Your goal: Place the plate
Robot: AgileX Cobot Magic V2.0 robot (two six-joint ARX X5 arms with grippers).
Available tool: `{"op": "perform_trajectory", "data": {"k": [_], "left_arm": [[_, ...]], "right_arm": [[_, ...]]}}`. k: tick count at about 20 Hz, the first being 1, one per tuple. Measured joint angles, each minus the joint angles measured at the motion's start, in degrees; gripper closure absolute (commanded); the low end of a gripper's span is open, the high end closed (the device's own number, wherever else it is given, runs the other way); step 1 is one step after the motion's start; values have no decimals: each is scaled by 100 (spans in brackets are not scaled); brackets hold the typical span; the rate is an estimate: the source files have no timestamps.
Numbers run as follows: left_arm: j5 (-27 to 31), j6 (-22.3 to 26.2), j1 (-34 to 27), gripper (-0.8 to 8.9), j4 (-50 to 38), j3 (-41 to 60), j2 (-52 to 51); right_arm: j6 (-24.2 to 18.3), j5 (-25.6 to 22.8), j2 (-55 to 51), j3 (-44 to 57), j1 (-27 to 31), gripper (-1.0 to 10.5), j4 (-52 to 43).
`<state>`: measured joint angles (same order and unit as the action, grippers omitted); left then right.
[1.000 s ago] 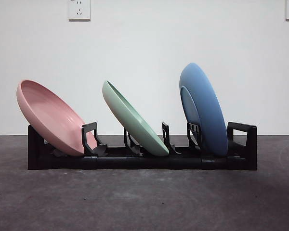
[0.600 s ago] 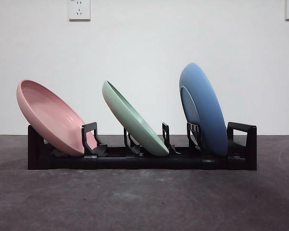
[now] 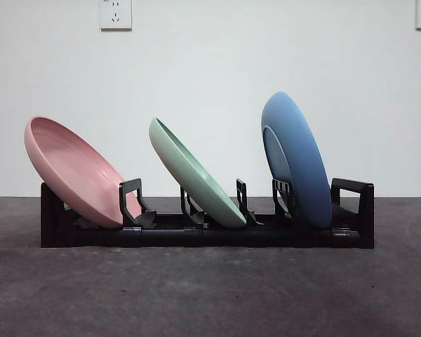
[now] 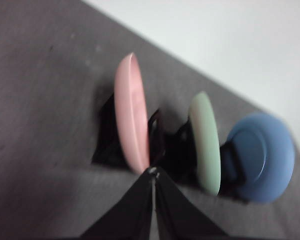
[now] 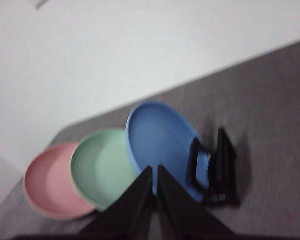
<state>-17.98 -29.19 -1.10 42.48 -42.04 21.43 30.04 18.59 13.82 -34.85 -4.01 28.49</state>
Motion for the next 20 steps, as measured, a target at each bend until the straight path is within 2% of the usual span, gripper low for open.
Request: {"op": "perform_trajectory", "data": {"k": [5,9,15,17,18,20], "left_arm": [[-2,511,0,802,1231,-914,673],[-4,857,0,802,1952,-1429,1145],[-4,1801,177,802,3036,-2273,2201],[-4,2092,273,797,3233,-2420,2608],[-4,2170,317,765,3220,-2433,2765],[-4,2258,376,597,3193,-2433,2968]], "right_arm": [[-114,345,883,-977,0,933,1069],[-505,649,1591,-1740,0,933,1792],[-1836,678,2977,-2964,-173,933,2951],[-2109,678,3366,-3178,-385,930,3106],[-2188,678,3517,-3217,-485,900,3115],[-2332,664,3770,-3222,-654,719,3136]]}}
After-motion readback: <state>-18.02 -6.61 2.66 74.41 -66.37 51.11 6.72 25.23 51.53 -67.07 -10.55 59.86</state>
